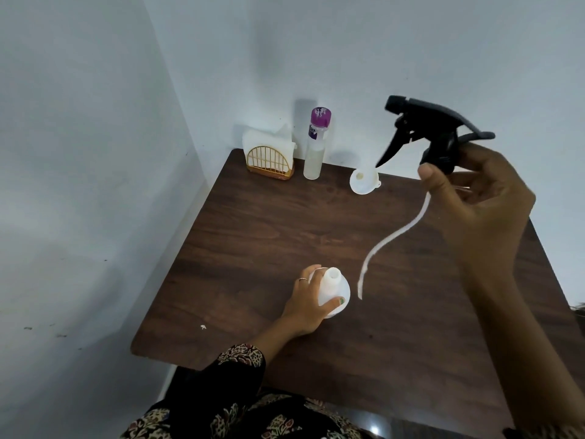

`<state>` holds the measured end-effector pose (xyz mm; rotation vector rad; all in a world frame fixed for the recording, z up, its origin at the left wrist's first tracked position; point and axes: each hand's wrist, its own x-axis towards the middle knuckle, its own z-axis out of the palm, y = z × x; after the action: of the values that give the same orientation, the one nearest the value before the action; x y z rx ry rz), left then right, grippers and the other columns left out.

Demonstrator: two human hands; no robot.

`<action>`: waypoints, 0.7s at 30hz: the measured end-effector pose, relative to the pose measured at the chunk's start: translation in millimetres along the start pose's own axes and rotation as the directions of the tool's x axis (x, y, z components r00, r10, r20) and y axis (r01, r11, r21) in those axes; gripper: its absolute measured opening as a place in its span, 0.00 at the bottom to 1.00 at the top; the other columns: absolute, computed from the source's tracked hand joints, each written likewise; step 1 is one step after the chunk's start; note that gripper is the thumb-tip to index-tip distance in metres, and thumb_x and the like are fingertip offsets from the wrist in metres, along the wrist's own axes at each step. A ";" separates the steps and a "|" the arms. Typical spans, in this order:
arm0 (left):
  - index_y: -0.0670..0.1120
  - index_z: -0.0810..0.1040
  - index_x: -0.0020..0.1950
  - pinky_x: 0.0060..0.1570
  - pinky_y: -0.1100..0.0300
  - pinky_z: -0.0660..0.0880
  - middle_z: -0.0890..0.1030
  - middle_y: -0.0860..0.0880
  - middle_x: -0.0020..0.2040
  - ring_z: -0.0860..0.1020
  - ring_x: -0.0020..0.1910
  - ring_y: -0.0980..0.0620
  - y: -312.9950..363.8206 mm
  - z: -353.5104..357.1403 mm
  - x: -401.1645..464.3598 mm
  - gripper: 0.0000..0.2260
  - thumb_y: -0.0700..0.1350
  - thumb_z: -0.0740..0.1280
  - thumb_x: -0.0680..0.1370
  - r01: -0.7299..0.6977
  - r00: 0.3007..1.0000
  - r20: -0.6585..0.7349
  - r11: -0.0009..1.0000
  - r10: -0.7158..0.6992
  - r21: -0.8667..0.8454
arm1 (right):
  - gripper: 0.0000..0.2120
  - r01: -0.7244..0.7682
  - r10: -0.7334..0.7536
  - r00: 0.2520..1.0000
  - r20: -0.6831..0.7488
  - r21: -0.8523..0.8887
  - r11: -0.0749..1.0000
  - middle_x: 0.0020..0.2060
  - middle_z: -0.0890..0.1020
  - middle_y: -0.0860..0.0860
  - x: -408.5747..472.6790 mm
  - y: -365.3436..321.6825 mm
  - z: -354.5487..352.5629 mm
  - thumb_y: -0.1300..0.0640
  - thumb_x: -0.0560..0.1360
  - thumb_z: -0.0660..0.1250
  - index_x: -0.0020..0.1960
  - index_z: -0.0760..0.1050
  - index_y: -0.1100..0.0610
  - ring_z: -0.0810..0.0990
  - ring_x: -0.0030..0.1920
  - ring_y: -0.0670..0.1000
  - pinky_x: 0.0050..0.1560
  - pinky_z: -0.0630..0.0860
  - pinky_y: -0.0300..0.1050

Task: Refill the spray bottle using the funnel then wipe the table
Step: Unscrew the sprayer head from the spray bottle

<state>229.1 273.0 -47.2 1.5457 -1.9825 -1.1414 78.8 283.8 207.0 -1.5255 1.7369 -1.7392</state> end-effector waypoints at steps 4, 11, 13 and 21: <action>0.52 0.60 0.71 0.63 0.53 0.68 0.57 0.52 0.73 0.63 0.68 0.48 0.6 0.2 0.5 0.29 0.57 0.67 0.74 0.001 1.000 0.001 1.000 -0.001 -0.002 | 0.12 -0.252 0.252 0.968 -0.010 -0.030 0.967 0.42 0.83 0.48 21.7 50.8 -3.5 0.53 0.72 0.71 0.54 0.79 0.55 0.82 0.39 0.46 0.42 0.77 0.39; 0.51 0.60 0.72 0.63 0.50 0.69 0.57 0.52 0.73 0.63 0.67 0.47 1.3 -0.3 -0.5 0.30 0.57 0.67 0.74 0.008 1.000 0.009 1.000 -0.008 0.007 | 0.10 -0.822 0.823 0.541 0.173 -0.102 0.561 0.33 0.74 0.54 -2.1 143.7 1.6 0.61 0.78 0.64 0.55 0.74 0.66 0.74 0.32 0.49 0.26 0.72 0.38; 0.51 0.60 0.71 0.63 0.51 0.69 0.57 0.52 0.73 0.63 0.67 0.47 1.7 -0.9 -0.1 0.30 0.57 0.67 0.74 0.007 1.000 0.002 1.000 -0.007 0.005 | 0.06 -0.894 0.894 0.414 0.172 -0.109 0.434 0.34 0.74 0.53 -20.1 162.1 8.1 0.61 0.78 0.64 0.55 0.73 0.60 0.74 0.33 0.49 0.28 0.72 0.40; 0.52 0.60 0.71 0.62 0.51 0.70 0.57 0.52 0.73 0.63 0.66 0.47 1.3 -1.1 -0.3 0.30 0.57 0.67 0.74 0.005 1.000 0.009 1.000 -0.005 0.016 | 0.08 -0.964 0.964 0.168 0.204 -0.170 0.204 0.47 0.76 0.54 -75.8 214.5 32.5 0.60 0.77 0.65 0.55 0.73 0.55 0.74 0.38 0.50 0.40 0.72 0.46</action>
<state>229.3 272.9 -45.5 1.5573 -1.9999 -1.1394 33.8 267.7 -17.8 -0.2460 1.8200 -0.7270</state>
